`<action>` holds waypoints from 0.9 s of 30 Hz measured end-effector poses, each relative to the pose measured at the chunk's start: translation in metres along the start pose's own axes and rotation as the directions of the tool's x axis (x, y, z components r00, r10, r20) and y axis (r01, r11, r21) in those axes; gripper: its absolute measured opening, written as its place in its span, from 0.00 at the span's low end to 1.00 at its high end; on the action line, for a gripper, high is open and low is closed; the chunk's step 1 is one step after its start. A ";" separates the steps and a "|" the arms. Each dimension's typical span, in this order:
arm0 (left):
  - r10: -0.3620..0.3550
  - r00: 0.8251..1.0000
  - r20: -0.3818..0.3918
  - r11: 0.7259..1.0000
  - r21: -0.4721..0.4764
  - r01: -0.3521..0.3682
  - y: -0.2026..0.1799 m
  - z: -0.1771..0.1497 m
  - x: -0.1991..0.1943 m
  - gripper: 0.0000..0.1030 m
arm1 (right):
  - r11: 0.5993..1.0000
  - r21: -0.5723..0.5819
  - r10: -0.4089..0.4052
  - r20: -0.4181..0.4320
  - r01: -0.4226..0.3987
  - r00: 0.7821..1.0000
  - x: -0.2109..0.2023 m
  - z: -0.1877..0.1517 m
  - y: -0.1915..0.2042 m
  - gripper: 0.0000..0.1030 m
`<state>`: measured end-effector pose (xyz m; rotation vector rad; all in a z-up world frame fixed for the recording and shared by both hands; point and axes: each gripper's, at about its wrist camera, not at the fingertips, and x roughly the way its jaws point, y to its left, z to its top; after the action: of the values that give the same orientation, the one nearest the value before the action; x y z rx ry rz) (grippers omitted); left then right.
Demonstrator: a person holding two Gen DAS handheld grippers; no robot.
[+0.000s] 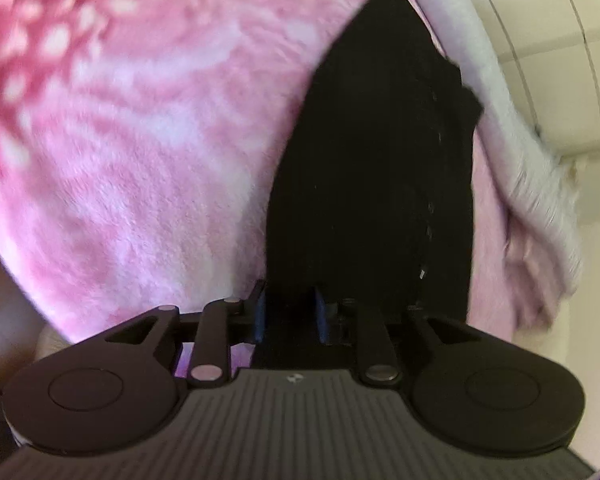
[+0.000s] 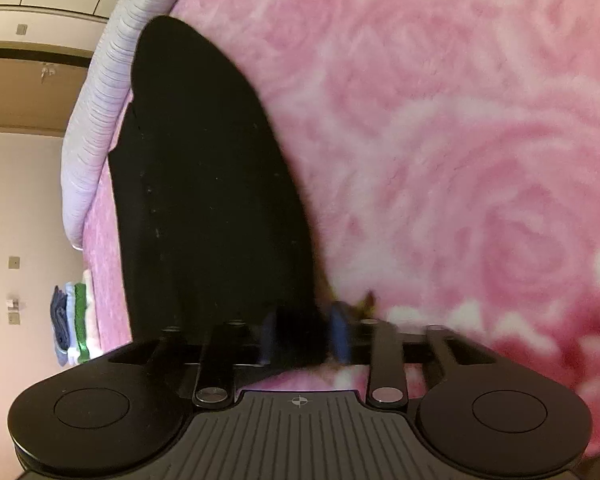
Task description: Fold clothes
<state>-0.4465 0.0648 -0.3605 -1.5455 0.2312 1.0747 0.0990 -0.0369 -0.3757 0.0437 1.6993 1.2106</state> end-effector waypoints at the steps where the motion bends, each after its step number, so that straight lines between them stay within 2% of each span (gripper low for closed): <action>1: 0.001 1.000 0.002 1.000 0.007 -0.001 -0.001 0.001 0.001 0.17 | 1.000 -0.001 0.016 0.005 -0.016 1.000 0.004 0.001 0.001 0.38; 3: 0.002 1.000 0.007 1.000 0.022 -0.002 -0.004 0.002 0.003 0.15 | 0.999 -0.005 0.036 0.009 -0.036 0.999 0.012 0.004 0.002 0.37; 4: 0.004 1.000 0.008 0.999 0.034 -0.004 -0.006 0.002 0.004 0.07 | 0.999 -0.007 0.036 0.006 -0.036 0.999 0.015 0.005 0.002 0.35; 5: 0.009 1.000 0.006 0.998 0.058 -0.009 -0.011 0.003 0.004 0.08 | 0.999 -0.009 0.036 0.003 -0.036 0.999 0.018 0.006 0.002 0.13; 6: 0.011 1.000 0.005 0.997 0.081 -0.012 -0.016 0.003 0.004 0.07 | 0.999 -0.005 0.031 -0.008 -0.031 0.999 0.022 0.009 0.004 0.10; 9: -0.030 0.999 0.023 0.987 0.160 0.026 -0.045 0.009 -0.012 0.07 | 0.998 -0.025 0.053 -0.037 -0.054 0.998 0.015 0.008 0.020 0.08; 12: -0.096 0.993 0.071 0.964 0.255 0.075 -0.087 0.017 -0.052 0.06 | 0.986 -0.056 0.154 -0.052 -0.157 0.987 -0.016 0.005 0.052 0.07; 14: -0.170 0.977 0.129 0.951 0.281 0.128 -0.117 0.026 -0.090 0.06 | 0.966 -0.079 0.242 -0.038 -0.245 0.969 -0.048 0.005 0.081 0.07; 16: -0.251 0.947 0.203 0.933 0.313 0.180 -0.153 0.038 -0.134 0.06 | 0.939 -0.120 0.322 -0.024 -0.322 0.947 -0.081 0.005 0.112 0.07; 17: -0.293 0.926 0.239 0.917 0.344 0.201 -0.172 0.042 -0.159 0.06 | 0.921 -0.144 0.364 -0.015 -0.362 0.931 -0.099 0.006 0.130 0.07; 19: -0.387 0.876 0.288 0.876 0.412 0.252 -0.212 0.050 -0.207 0.06 | 0.873 -0.195 0.456 0.005 -0.446 0.890 -0.137 0.007 0.166 0.07; 20: -0.437 0.847 0.304 0.845 0.462 0.270 -0.232 0.053 -0.232 0.06 | 0.843 -0.222 0.506 0.014 -0.490 0.863 -0.158 0.008 0.185 0.07; 21: -0.487 0.813 0.320 0.810 0.514 0.283 -0.254 0.057 -0.257 0.06 | 0.799 -0.277 0.562 0.025 -0.534 0.827 -0.182 0.008 0.209 0.07; 22: -0.538 0.771 0.339 0.772 0.567 0.289 -0.276 0.062 -0.281 0.06 | 0.743 -0.342 0.621 0.030 -0.575 0.784 -0.205 0.007 0.232 0.07; 24: -0.617 0.701 0.358 0.719 0.619 0.316 -0.309 0.076 -0.312 0.07 | 0.615 -0.461 0.731 0.030 -0.639 0.682 -0.248 0.004 0.277 0.07; 25: -0.630 0.691 0.356 0.713 0.619 0.331 -0.324 0.089 -0.317 0.07 | 0.563 -0.502 0.773 0.037 -0.657 0.634 -0.265 0.005 0.298 0.07; 27: -0.649 0.675 0.351 0.704 0.614 0.357 -0.356 0.116 -0.328 0.06 | 0.537 -0.527 0.803 0.079 -0.658 0.591 -0.286 0.013 0.338 0.07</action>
<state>-0.4487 0.1385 0.1321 -0.6953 -0.3159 0.8444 0.0873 -0.0111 0.0664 0.7248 1.0563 2.0932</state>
